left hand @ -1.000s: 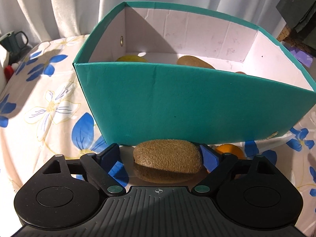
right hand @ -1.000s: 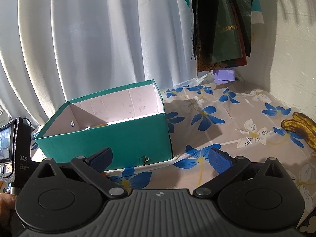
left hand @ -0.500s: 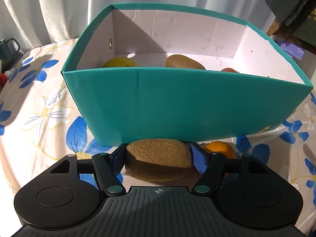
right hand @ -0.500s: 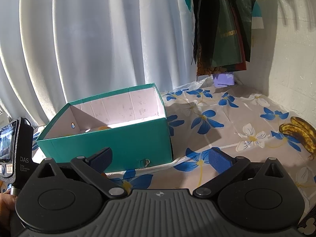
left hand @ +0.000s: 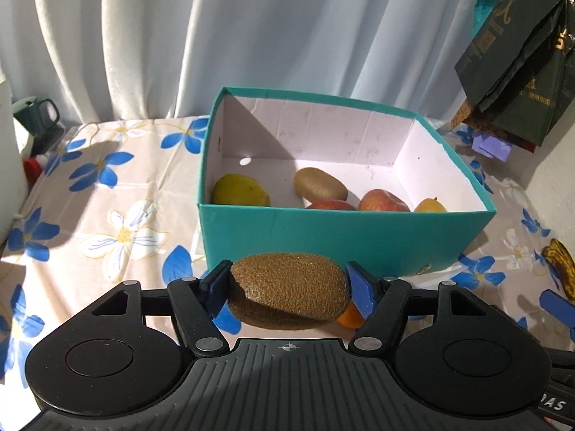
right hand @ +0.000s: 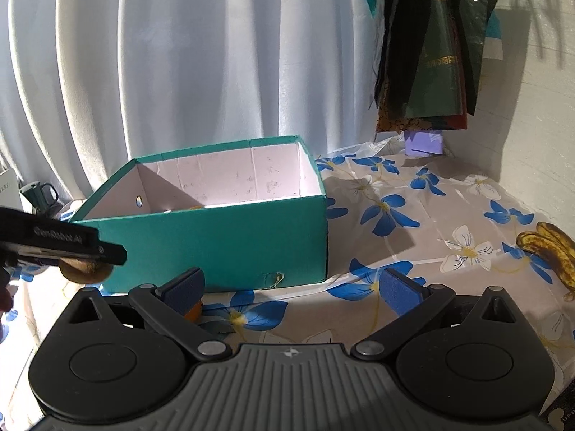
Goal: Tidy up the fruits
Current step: 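Lift the kiwi with left tool while right tool grasps the orange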
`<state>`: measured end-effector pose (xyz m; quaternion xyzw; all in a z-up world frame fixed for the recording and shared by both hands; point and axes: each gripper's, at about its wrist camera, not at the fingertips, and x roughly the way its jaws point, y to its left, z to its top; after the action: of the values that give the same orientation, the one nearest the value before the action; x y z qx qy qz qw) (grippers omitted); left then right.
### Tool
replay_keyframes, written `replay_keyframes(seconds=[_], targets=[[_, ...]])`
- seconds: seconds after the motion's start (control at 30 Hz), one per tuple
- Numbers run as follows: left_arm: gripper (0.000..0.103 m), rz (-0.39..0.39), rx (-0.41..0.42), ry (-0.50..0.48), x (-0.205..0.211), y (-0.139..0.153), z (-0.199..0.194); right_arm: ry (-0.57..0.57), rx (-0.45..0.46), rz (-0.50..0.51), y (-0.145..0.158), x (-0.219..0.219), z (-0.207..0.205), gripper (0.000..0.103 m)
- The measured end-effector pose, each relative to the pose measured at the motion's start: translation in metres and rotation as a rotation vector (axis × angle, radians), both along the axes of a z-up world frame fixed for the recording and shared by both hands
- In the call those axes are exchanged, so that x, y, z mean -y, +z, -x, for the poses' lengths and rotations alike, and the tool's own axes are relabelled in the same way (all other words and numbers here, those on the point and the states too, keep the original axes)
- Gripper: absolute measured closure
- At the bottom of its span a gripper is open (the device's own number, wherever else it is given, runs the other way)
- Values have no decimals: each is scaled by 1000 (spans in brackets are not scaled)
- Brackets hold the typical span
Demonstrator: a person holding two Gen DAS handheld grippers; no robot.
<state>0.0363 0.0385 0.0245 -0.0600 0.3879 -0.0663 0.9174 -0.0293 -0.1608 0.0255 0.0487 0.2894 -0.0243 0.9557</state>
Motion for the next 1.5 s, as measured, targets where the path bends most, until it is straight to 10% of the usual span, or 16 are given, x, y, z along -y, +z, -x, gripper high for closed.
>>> replay_keyframes(seconds=[0.47,1.5], targets=[[30,-14,9,40,-22,9,29,179,-94,64,-41,-62,-36,8],[30,-15,-14,22,-31,8,33,247,-163,67,-76,-98,-81,62]])
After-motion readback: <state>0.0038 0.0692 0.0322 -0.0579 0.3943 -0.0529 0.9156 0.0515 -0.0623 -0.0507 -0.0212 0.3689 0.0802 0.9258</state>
